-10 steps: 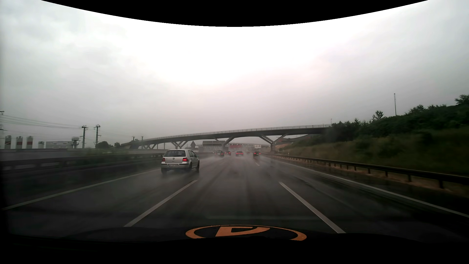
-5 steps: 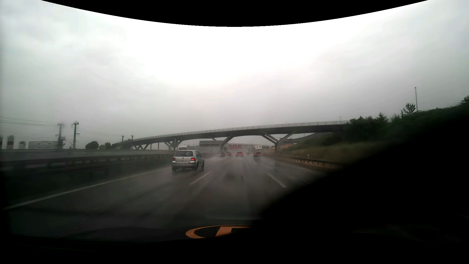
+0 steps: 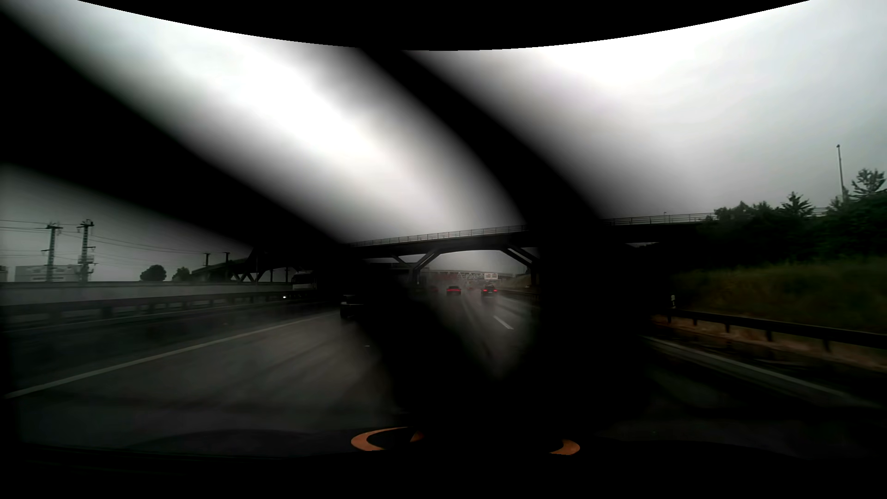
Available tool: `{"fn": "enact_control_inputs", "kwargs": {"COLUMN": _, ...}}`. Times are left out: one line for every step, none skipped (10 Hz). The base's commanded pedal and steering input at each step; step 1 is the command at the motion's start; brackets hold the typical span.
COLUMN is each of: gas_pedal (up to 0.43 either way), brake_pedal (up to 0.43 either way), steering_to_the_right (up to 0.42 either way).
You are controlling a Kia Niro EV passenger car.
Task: Follow the waypoints while adhering to traffic rules and regulations
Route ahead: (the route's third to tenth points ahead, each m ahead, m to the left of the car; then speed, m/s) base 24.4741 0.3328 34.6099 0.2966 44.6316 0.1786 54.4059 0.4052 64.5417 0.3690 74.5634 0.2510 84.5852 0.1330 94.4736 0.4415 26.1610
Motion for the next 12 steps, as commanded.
{"fn": "enact_control_inputs", "kwargs": {"gas_pedal": 0.240, "brake_pedal": 0.000, "steering_to_the_right": -0.002}}
{"fn": "enact_control_inputs", "kwargs": {"gas_pedal": 0.240, "brake_pedal": 0.000, "steering_to_the_right": -0.002}}
{"fn": "enact_control_inputs", "kwargs": {"gas_pedal": 0.240, "brake_pedal": 0.000, "steering_to_the_right": -0.002}}
{"fn": "enact_control_inputs", "kwargs": {"gas_pedal": 0.228, "brake_pedal": 0.000, "steering_to_the_right": -0.002}}
{"fn": "enact_control_inputs", "kwargs": {"gas_pedal": 0.228, "brake_pedal": 0.000, "steering_to_the_right": -0.002}}
{"fn": "enact_control_inputs", "kwargs": {"gas_pedal": 0.228, "brake_pedal": 0.000, "steering_to_the_right": -0.002}}
{"fn": "enact_control_inputs", "kwargs": {"gas_pedal": 0.228, "brake_pedal": 0.000, "steering_to_the_right": -0.002}}
{"fn": "enact_control_inputs", "kwargs": {"gas_pedal": 0.228, "brake_pedal": 0.000, "steering_to_the_right": -0.002}}
{"fn": "enact_control_inputs", "kwargs": {"gas_pedal": 0.228, "brake_pedal": 0.000, "steering_to_the_right": -0.001}}
{"fn": "enact_control_inputs", "kwargs": {"gas_pedal": 0.228, "brake_pedal": 0.000, "steering_to_the_right": 0.000}}
{"fn": "enact_control_inputs", "kwargs": {"gas_pedal": 0.228, "brake_pedal": 0.000, "steering_to_the_right": 0.000}}
{"fn": "enact_control_inputs", "kwargs": {"gas_pedal": 0.228, "brake_pedal": 0.000, "steering_to_the_right": 0.000}}
